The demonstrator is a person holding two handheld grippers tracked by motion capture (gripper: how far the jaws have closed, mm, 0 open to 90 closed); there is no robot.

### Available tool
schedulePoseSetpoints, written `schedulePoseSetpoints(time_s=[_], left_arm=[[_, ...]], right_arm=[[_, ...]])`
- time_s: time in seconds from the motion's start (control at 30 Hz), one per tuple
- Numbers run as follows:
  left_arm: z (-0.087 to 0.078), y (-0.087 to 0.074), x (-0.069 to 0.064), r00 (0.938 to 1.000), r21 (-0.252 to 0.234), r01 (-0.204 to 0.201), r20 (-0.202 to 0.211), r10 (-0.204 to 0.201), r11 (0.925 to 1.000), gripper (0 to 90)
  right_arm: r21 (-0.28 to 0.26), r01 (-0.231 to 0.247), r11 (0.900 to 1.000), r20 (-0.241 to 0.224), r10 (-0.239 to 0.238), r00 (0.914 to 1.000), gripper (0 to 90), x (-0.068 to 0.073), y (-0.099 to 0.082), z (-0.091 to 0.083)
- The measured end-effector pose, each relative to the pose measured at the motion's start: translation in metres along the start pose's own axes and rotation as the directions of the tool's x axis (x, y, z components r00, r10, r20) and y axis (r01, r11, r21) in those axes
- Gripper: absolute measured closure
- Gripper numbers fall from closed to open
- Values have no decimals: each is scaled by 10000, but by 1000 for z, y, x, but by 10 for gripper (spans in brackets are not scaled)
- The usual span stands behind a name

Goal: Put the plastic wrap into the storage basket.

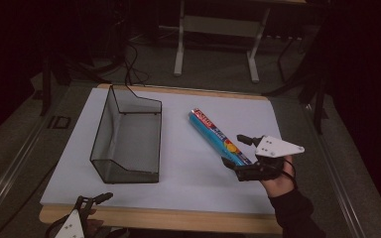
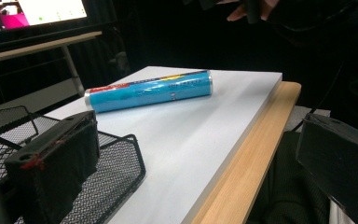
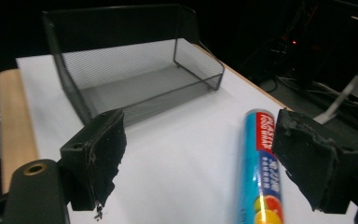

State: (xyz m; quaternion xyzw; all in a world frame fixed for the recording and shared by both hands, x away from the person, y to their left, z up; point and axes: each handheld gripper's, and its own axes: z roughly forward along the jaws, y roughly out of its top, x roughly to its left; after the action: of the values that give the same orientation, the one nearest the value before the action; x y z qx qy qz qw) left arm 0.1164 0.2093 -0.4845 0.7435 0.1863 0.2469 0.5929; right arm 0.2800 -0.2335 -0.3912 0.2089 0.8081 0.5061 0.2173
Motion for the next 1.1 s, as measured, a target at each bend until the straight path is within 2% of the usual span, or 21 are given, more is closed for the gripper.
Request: schedulePoseSetpoints(time_s=[0.23, 0.37, 0.47, 0.57, 0.67, 0.73, 0.77, 0.8, 0.87, 0.97, 1.1], left_arm=[[-1, 0, 0, 10000, -33, -47, 21, 47, 10000, 1], [-2, 0, 1, 10000, -102, -15, 12, 15, 9999, 1], [-1, 0, 1, 10000, -60, -2, 10, 2, 10000, 1], [-1, 0, 2, 10000, -62, -9, 29, 9, 10000, 1], [-2, 0, 2, 10000, -67, 17, 30, -17, 10000, 1], [-2, 0, 2, 10000, -63, 31, 31, -31, 10000, 1], [-2, 0, 2, 10000, -71, 48, 34, -47, 10000, 1], [-2, 0, 2, 10000, -78, 59, 38, -58, 10000, 1], [-2, 0, 2, 10000, -83, 70, 55, -69, 9999, 1], [-2, 0, 2, 10000, -62, 60, 70, -60, 10000, 1], [-1, 0, 2, 10000, -12, -15, 55, 15, 10000, 1]], right_arm=[[93, -247, 9997, 337, 244, 9991, 142, -19, 3, 18], [604, -635, 9962, 343, 615, 9975, 136, -32, 3, 29], [766, -814, 9937, 233, 799, 9965, 118, -42, 2, 37], [970, -996, 9903, 355, 966, 9947, 108, -52, 1, 46], [1112, -1345, 9846, 488, 1298, 9903, 102, -64, 2, 52], [1121, -1446, 9831, 743, 1368, 9878, 99, -70, 2, 55], [1152, -1527, 9815, 635, 1462, 9872, 99, -72, 2, 56], [1231, -1558, 9801, 778, 1469, 9861, 99, -76, 2, 58], [1320, -1684, 9768, 733, 1598, 9844, 99, -80, 0, 61], [1722, -1778, 9689, 790, 1663, 9829, 99, -86, -2, 68], [2326, -1920, 9534, 755, 1791, 9809, 100, -93, -8, 79]])
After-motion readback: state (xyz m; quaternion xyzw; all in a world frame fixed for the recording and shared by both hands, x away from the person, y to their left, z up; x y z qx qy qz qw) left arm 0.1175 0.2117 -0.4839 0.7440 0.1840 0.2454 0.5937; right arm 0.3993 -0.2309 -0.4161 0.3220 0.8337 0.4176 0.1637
